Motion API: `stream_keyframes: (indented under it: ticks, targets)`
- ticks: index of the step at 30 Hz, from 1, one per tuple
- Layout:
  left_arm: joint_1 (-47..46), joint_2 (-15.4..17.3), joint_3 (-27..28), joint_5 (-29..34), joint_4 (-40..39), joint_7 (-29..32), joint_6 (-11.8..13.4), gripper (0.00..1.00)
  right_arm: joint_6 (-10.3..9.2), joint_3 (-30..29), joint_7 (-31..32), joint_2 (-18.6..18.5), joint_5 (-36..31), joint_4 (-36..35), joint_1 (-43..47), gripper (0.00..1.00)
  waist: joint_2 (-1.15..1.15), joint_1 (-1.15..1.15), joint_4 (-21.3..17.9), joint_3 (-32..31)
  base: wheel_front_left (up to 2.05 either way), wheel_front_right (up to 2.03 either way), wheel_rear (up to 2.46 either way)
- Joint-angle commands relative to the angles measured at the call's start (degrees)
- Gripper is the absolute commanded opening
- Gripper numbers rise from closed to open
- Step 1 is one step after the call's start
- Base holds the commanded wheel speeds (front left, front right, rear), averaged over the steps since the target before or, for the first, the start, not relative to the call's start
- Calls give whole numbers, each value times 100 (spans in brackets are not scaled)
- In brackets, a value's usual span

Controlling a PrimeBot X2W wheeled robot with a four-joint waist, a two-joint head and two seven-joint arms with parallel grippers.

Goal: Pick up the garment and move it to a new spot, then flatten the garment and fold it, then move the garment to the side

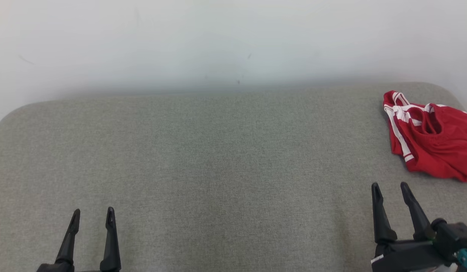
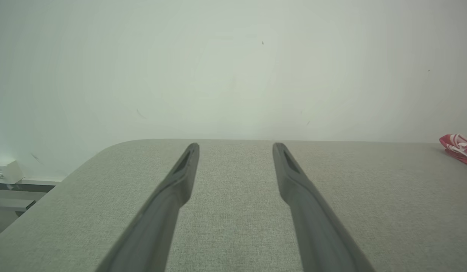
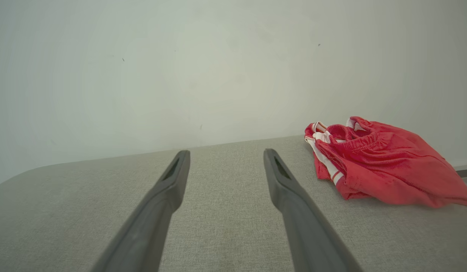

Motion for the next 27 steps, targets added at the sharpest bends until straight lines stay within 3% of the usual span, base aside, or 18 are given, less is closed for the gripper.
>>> stream_keyframes:
  ticks: [1, 12, 27]
  targets:
    - [81, -14, 8, -78, 19, -15, -40, 100, -17, -93, 14, 117, -73, -93, 200, 100, 1, 0, 65, -97, 0, 0, 0]
    - [228, -50, -8, -143, 189, -15, -29, 100, -17, -6, 34, 429, -216, -190, 635, 100, 1, 0, 103, -286, 0, 0, 0]
    - [189, -60, 69, -137, 368, -15, -26, 100, -17, 228, -21, 501, -229, 42, 501, 100, 1, 0, 173, -354, 0, 0, 0]
